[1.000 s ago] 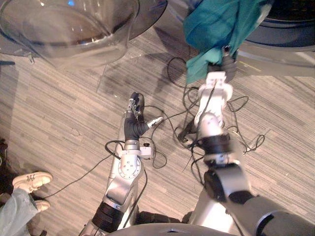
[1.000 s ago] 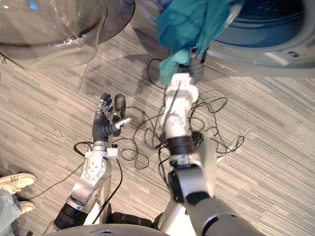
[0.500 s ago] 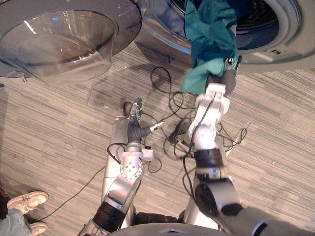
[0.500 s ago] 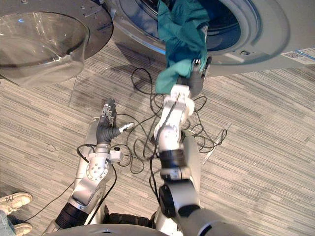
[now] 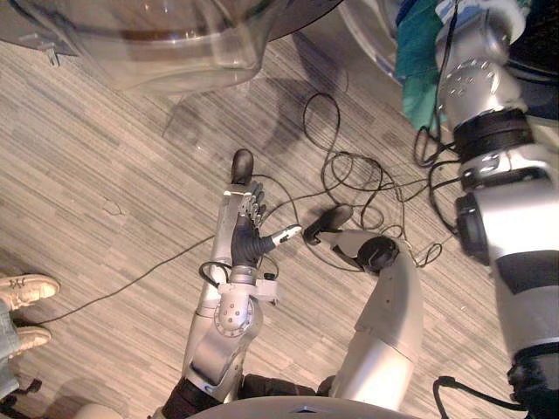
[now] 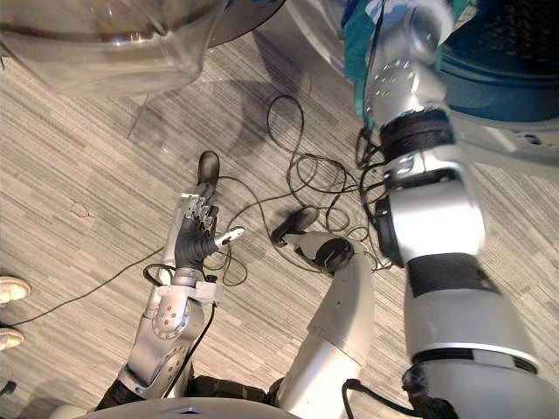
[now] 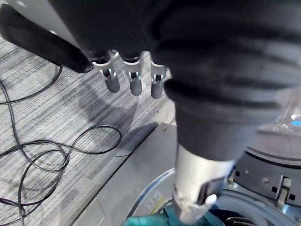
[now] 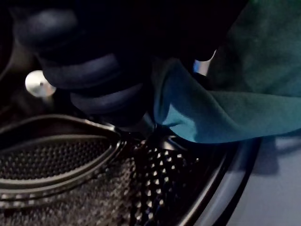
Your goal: Pick up the laundry basket with both hands and put the clothes into the washing machine.
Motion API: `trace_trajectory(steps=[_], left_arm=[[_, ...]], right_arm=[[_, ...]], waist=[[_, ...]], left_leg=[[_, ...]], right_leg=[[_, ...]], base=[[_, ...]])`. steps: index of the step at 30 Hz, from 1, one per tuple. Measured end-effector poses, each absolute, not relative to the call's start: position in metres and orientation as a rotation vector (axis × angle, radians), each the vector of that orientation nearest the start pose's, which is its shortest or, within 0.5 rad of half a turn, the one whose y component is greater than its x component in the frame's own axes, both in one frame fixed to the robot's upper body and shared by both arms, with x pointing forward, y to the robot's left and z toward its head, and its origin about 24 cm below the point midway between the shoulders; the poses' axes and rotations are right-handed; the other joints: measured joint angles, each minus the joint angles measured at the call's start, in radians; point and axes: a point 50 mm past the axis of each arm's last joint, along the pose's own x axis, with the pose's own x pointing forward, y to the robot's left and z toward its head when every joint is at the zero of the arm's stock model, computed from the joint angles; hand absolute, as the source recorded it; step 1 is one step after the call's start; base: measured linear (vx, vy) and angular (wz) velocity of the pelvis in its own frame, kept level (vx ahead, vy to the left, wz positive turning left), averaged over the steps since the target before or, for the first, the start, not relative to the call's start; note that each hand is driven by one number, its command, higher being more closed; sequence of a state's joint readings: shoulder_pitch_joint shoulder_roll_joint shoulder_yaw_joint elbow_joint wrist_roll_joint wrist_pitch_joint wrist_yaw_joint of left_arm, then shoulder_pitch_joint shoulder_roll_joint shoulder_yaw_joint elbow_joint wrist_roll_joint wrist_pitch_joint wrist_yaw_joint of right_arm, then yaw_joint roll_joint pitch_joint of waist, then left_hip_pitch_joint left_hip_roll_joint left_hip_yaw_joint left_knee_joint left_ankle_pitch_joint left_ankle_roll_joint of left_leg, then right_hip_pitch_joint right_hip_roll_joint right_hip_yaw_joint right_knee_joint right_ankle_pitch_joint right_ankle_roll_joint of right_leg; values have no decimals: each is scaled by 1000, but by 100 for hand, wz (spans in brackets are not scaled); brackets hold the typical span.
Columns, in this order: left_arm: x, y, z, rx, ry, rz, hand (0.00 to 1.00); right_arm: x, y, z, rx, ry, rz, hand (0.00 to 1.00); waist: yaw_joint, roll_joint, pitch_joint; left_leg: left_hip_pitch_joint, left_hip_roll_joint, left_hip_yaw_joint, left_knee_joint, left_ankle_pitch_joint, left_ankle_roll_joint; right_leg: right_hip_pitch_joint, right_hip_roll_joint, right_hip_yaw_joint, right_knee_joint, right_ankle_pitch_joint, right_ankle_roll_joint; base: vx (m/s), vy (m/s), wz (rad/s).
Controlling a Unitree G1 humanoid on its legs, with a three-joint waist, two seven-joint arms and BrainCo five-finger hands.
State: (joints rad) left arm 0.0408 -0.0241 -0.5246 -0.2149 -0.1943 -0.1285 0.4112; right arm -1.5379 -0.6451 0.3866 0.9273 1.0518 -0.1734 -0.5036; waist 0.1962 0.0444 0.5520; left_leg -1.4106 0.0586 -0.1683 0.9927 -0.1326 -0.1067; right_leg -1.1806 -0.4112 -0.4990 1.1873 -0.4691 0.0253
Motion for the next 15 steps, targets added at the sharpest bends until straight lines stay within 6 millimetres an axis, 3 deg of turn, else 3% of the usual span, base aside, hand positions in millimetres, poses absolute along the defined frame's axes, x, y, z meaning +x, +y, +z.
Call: trace_trajectory(steps=[2, 6, 12, 15], left_arm=[[218, 48, 97, -365, -207, -96, 0], [217, 51, 102, -376, -230, -88, 0], [218, 54, 103, -380, -235, -75, 0], [217, 64, 107, -388, -257, -39, 0]], right_arm=[[372, -218, 422, 382, -688, -348, 100], [329, -247, 477, 329, -901, -432, 100], [324, -248, 482, 357, -918, -458, 100], [309, -280, 460, 426, -960, -557, 100]], waist=[[-1, -3, 1], [-7, -45, 0], [-17, -66, 7], [-5, -127, 8]], left_leg=[[-9, 6, -7, 3, 4, 0], [-10, 39, -21, -4, 8, -1], [-21, 57, -23, -4, 10, 4], [-27, 55, -24, -12, 8, 6]], right_leg=[[-3, 11, -8, -14, 12, 2], [11, 57, -23, -66, 45, -2], [12, 80, -33, -100, 76, -3], [11, 74, -47, -107, 77, -4]], base=[[-18, 44, -16], [-31, 45, -28], [-32, 39, -13], [-1, 9, 8]])
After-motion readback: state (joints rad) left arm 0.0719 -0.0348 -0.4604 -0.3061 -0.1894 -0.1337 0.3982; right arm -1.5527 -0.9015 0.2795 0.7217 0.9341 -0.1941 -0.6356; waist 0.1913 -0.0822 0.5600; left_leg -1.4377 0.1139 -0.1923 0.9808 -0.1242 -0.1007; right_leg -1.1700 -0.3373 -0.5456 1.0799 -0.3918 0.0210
